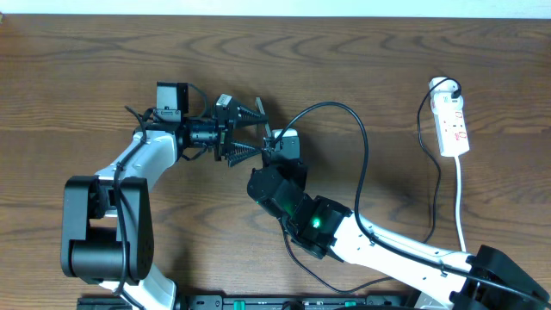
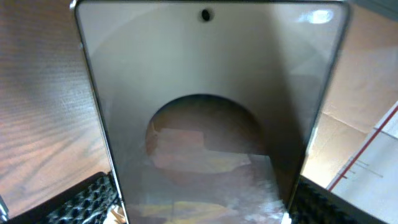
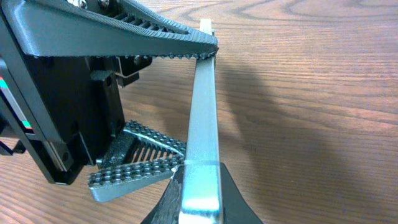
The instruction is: Plug charger to phone and switch on socket
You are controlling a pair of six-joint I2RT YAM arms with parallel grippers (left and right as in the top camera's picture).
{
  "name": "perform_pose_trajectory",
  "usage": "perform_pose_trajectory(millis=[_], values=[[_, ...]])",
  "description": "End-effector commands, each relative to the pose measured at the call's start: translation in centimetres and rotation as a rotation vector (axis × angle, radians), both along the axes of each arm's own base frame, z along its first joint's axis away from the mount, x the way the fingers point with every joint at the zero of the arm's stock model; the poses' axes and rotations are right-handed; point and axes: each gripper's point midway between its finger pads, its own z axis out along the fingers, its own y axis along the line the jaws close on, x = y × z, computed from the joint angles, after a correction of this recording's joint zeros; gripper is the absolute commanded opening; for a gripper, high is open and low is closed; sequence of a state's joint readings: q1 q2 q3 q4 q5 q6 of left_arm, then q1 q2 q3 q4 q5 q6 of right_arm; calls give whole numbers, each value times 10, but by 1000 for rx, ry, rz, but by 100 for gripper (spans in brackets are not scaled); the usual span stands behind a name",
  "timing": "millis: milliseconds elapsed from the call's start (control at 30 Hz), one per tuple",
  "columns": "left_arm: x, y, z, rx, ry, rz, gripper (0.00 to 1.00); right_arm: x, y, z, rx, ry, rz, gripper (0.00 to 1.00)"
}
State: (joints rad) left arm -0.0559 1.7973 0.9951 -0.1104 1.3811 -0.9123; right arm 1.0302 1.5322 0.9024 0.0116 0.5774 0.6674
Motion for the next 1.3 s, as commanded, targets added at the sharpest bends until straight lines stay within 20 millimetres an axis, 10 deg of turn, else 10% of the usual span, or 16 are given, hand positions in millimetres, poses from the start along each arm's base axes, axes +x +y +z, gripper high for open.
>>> perform_pose_trajectory(millis=[0,467,733,967,1267], values=[[-6,-5,4,-32,-10,-36,100,-2,9,14,51,-7,30,1],[-5,-3,6,-43,10,-29,98,-3,5,25,78,-11,20,1],[30,28,24,-60,-111,74,98,10,-23,33,82,-1,-51,1],[40,77,75,-75,-328,160,98,18,-68,22,59,83,-180,1],[-11,106,170,-34,-731,170,98,14,-124,-9,239,336,-453,1]])
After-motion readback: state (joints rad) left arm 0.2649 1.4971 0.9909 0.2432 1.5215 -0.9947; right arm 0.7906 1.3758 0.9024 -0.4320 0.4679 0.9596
